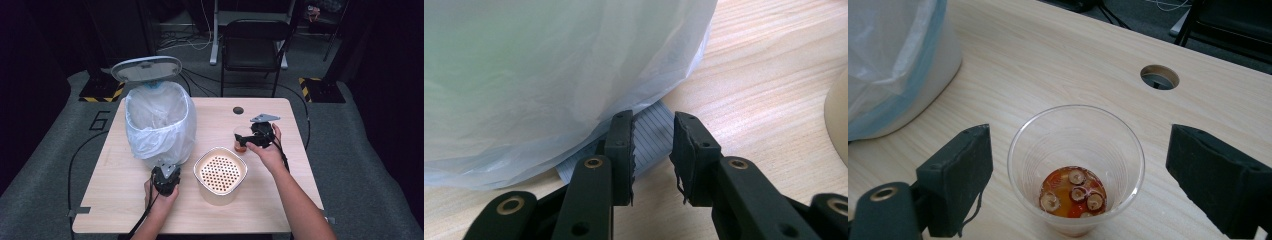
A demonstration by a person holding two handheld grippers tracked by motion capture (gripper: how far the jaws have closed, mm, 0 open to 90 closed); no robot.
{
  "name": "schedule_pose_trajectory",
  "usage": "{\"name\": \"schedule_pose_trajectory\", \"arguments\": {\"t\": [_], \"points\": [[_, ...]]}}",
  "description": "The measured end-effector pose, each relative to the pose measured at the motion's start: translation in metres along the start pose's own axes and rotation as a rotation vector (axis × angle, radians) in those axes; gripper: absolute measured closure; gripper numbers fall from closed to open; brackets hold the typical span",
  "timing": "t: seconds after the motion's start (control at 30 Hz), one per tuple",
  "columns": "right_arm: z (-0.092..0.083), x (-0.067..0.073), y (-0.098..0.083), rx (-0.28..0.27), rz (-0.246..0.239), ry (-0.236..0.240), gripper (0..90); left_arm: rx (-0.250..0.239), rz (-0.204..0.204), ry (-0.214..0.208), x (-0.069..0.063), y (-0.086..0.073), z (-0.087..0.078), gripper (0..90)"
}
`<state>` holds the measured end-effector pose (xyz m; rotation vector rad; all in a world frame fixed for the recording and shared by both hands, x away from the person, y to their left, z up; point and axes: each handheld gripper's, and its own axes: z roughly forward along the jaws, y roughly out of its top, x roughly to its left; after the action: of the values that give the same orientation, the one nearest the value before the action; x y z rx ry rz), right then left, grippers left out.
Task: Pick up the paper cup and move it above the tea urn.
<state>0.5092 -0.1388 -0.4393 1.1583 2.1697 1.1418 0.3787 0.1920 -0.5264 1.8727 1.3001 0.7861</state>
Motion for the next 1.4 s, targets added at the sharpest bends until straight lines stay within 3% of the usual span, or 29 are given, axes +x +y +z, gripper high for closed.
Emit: {"name": "schedule_pose_trajectory", "arguments": {"t": [0.4, 0.43, 0.83, 1.4], "points": [[0.018, 0.005, -0.005, 0.051, -0.035, -0.007, 9.4, 0.003, 0.000, -0.007, 0.002, 0.000, 0.000, 70.3], [0.020, 0.005, -0.005, 0.053, -0.033, -0.009, 9.7, 0.008, -0.019, -0.013, 0.001, 0.000, -0.001, 70.4], [0.032, 0.006, -0.010, 0.081, -0.035, -0.034, 18.8, 0.006, -0.022, -0.013, 0.001, 0.000, -0.001, 70.5], [0.023, 0.003, -0.014, 0.095, -0.070, -0.002, 22.0, 0.007, -0.022, -0.015, 0.001, 0.000, -0.001, 70.7]]}}
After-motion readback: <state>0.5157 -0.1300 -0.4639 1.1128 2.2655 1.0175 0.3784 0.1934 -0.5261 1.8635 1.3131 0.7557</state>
